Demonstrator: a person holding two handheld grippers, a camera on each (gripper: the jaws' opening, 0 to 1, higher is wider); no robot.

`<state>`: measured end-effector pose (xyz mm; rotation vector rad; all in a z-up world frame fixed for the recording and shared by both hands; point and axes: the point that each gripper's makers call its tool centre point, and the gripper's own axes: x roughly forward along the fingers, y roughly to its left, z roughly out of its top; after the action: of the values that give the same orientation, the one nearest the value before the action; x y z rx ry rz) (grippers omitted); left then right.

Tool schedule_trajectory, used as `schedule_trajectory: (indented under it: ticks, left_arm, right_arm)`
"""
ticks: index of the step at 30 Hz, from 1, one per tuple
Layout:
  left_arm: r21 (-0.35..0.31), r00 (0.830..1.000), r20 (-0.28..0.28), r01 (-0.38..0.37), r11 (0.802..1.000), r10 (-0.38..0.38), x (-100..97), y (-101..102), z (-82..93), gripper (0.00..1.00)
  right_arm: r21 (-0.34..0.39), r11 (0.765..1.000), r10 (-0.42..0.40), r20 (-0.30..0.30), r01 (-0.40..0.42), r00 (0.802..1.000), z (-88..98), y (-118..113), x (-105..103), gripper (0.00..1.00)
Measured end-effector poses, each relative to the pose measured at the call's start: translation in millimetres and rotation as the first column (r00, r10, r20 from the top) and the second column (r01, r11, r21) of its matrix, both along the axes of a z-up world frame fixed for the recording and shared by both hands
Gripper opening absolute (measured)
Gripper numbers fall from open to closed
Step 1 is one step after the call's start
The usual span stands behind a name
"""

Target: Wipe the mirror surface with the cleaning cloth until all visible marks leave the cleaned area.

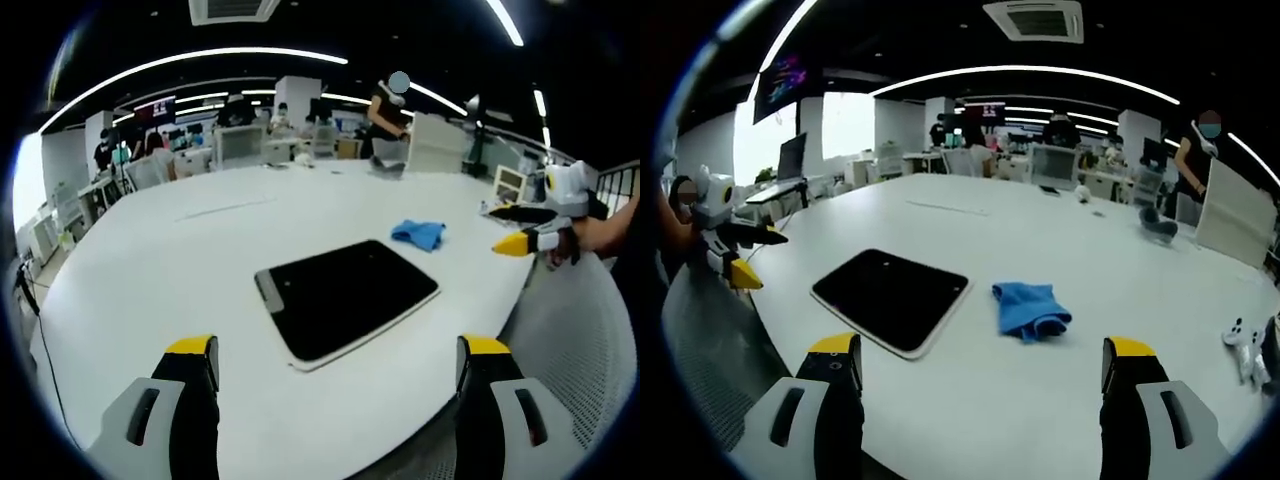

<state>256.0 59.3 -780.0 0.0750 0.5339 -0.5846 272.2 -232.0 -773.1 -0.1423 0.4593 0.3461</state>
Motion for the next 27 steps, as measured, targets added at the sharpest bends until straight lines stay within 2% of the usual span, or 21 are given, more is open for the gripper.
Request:
schedule_trajectory:
  ticks: [5,7,9,10,14,15,23,27]
  left_arm:
    - [0.0,1.0,0.001,0.001,1.0,-0.001,-0.2,0.2,-0.1,0.99]
    - [-0.001,1.0,-0.004,0.011,1.0,-0.011,-1.6,-1.5,-0.6,0.99]
    - [0.01,1.0,0.002,0.019,1.0,-0.019,-2.1,-2.2,-0.5,0.99]
    - [0.01,1.0,0.007,0.019,1.0,-0.019,-1.8,-1.9,0.4,0.99]
    - [0.006,1.0,0.005,0.013,1.0,-0.013,-1.0,-0.8,0.5,0.99]
    - [0.005,1.0,0.007,0.01,1.0,-0.01,-0.6,-0.2,0.8,0.99]
    - [0.007,1.0,0.007,0.012,1.0,-0.012,-0.5,-0.5,0.6,0.99]
    - [0.004,1.0,0.013,0.005,1.0,-0.005,0.5,0.5,1.7,0.99]
  right_arm:
    - [-0.004,1.0,-0.004,-0.011,0.004,1.0,-1.9,-0.6,-0.3,1.0]
    - [-0.071,0.997,0.013,-0.041,-0.016,0.999,-9.0,-1.6,-2.7,1.0]
    - [-0.065,0.997,0.042,-0.035,-0.044,0.999,-7.5,6.6,-3.0,1.0]
    - [-0.084,0.995,0.051,-0.038,-0.054,0.998,-7.8,6.2,-3.5,1.0]
    - [-0.083,0.994,0.06,-0.06,-0.065,0.996,-9.1,4.6,-4.4,1.0]
    - [-0.064,0.996,0.054,-0.064,-0.058,0.996,1.0,1.0,-1.0,1.0]
    - [-0.033,0.996,0.083,-0.06,-0.085,0.995,41.8,2.5,13.1,0.99]
    - [-0.029,0.996,0.085,-0.057,-0.086,0.995,52.4,2.1,18.4,1.0]
